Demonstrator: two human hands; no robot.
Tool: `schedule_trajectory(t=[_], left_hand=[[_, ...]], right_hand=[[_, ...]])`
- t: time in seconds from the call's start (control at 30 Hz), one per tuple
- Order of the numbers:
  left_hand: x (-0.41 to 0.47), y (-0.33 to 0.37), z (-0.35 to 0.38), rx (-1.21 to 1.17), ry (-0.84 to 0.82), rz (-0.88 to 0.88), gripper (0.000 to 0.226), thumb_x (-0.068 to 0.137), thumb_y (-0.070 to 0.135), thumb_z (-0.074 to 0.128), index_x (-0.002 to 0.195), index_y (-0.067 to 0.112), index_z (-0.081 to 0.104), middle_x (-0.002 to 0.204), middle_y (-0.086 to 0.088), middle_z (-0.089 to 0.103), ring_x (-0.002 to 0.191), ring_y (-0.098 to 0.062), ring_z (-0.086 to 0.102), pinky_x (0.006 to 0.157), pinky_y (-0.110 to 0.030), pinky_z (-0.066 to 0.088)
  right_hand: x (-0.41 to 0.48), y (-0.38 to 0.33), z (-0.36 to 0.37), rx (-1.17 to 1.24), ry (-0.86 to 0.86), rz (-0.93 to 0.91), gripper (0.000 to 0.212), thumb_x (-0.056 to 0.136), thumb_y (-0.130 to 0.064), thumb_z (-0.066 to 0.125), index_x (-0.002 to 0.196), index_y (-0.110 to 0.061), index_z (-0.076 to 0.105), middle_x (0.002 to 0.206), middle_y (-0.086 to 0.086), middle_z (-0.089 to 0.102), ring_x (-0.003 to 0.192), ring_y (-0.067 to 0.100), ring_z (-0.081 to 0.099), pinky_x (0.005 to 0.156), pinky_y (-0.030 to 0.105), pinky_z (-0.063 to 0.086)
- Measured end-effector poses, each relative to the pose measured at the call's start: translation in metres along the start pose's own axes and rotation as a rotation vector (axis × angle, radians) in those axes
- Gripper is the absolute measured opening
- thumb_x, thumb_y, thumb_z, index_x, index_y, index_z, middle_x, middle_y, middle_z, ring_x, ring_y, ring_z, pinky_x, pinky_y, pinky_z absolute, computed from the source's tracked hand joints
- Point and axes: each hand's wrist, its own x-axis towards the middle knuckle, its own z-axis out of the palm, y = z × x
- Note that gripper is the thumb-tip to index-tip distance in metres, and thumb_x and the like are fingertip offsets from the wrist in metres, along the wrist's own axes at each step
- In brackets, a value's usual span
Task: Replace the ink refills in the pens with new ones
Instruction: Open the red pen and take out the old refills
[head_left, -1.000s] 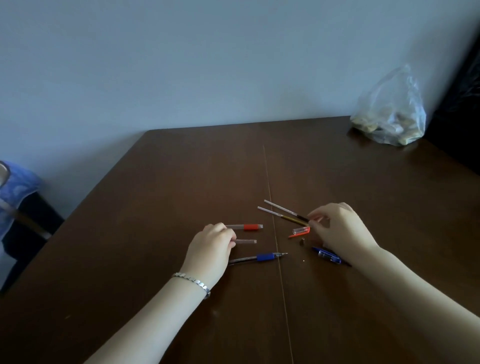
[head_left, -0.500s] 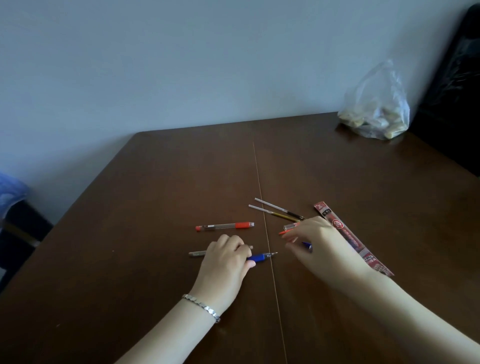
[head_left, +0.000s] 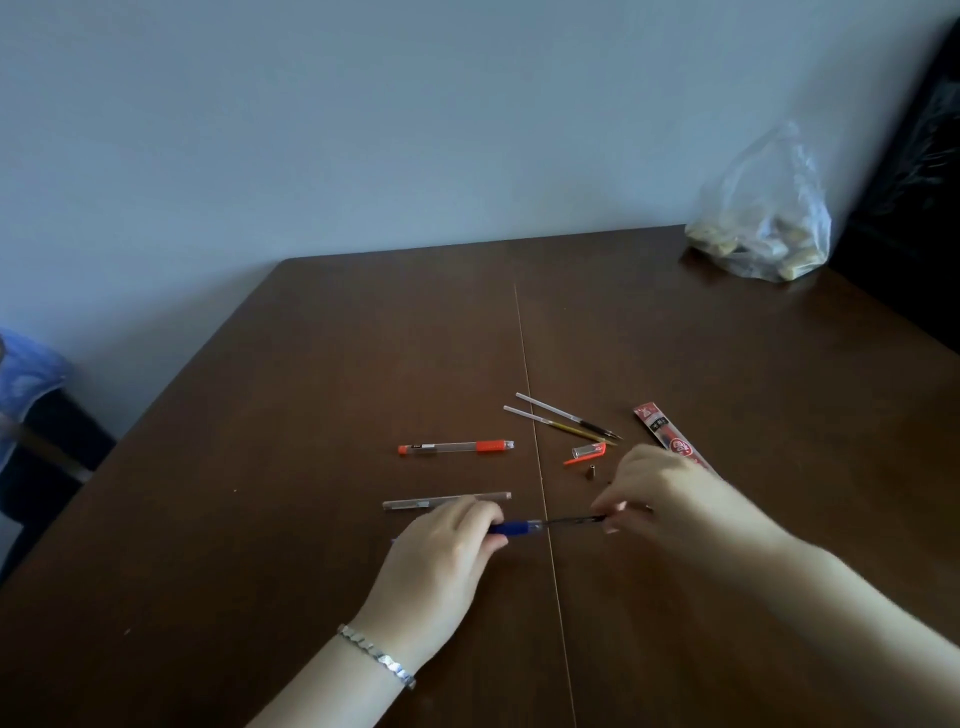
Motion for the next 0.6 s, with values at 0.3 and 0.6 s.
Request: schedule_trajectory(t=[0.3, 0.6], left_hand=[[0.001, -0.014, -0.001, 0.023, 0.04, -0.118, 0.015, 0.084, 0.024, 0.059, 0.098, 0.018, 0.06, 0.092, 0.001, 0.067, 0.081, -0.012, 0.061, 0.071, -0.02, 0.044], [0.009, -0.017, 0.005, 0.067, 0.028, -0.113, 0.017, 0.087, 0.025, 0.054, 0.102, 0.018, 0.059, 0.1, 0.0, 0.063, 0.09, -0.015, 0.055, 0.079, -0.027, 0.045]], right_hand=[[0.032, 0.054, -0.017, 0.012, 0.389, 0.486, 0.017, 0.082, -0.018, 0.062, 0.096, -0.016, 0.07, 0.095, 0.008, 0.07, 0.101, 0.023, 0.055, 0.079, 0.034, 0.046], [0.056, 0.052, 0.013, -0.01, 0.317, 0.501, 0.018, 0.084, -0.017, 0.057, 0.097, -0.015, 0.07, 0.107, 0.008, 0.067, 0.109, 0.025, 0.05, 0.084, 0.037, 0.044]])
